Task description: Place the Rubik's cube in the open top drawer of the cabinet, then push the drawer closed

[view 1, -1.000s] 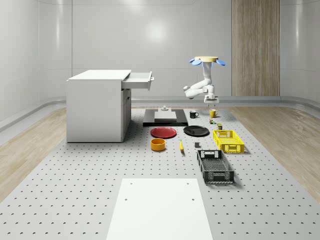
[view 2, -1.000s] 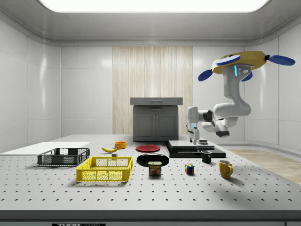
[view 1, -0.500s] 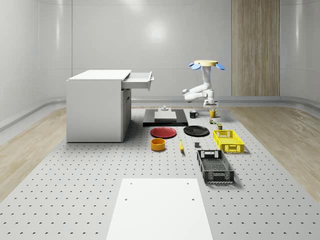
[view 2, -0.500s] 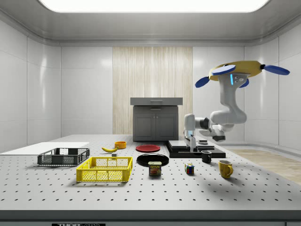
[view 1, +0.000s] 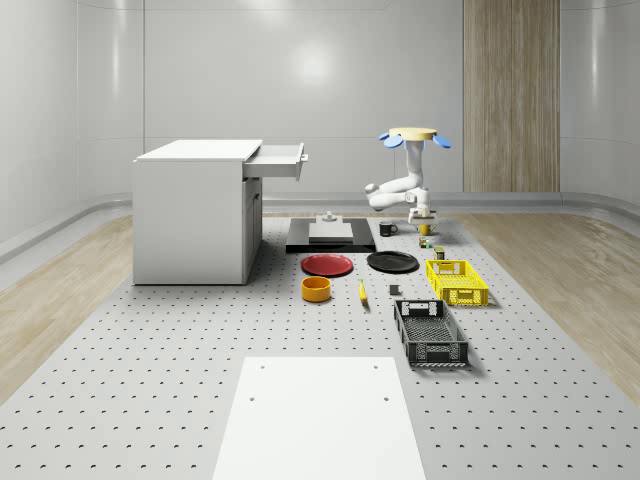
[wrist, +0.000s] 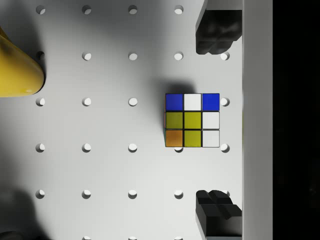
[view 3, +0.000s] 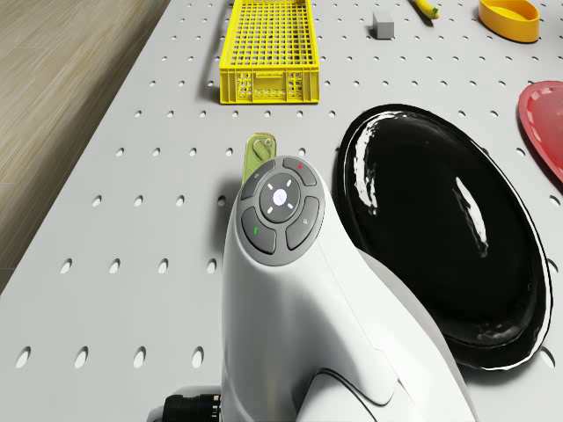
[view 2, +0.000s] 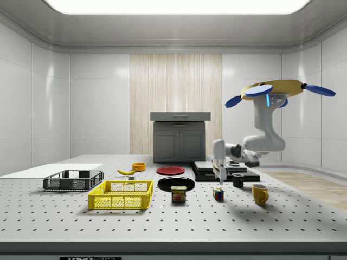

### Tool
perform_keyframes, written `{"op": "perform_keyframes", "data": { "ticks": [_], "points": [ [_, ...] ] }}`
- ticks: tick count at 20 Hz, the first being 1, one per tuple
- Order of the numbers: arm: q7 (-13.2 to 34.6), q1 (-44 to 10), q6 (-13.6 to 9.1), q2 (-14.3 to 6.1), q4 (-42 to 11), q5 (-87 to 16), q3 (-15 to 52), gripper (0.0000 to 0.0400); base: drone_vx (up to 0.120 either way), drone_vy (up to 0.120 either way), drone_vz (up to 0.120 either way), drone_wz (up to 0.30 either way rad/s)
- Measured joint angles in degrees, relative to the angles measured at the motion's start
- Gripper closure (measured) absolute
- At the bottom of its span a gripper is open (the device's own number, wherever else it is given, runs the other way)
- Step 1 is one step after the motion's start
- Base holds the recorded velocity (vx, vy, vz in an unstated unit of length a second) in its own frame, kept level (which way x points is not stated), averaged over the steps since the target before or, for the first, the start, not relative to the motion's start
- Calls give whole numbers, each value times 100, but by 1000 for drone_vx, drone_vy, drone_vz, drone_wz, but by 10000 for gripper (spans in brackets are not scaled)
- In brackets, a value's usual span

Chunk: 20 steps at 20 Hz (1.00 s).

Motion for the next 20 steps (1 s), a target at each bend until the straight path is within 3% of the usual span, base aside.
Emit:
{"op": "perform_keyframes", "data": {
  "ticks": [4, 20],
  "points": [
    [31, -33, 99, -107, 8, 52, 28, 0, 0, 0, -120, 0],
    [31, -343, 798, -512, 428, -451, -542, 0, 0, 0, 0, 0]
  ]
}}
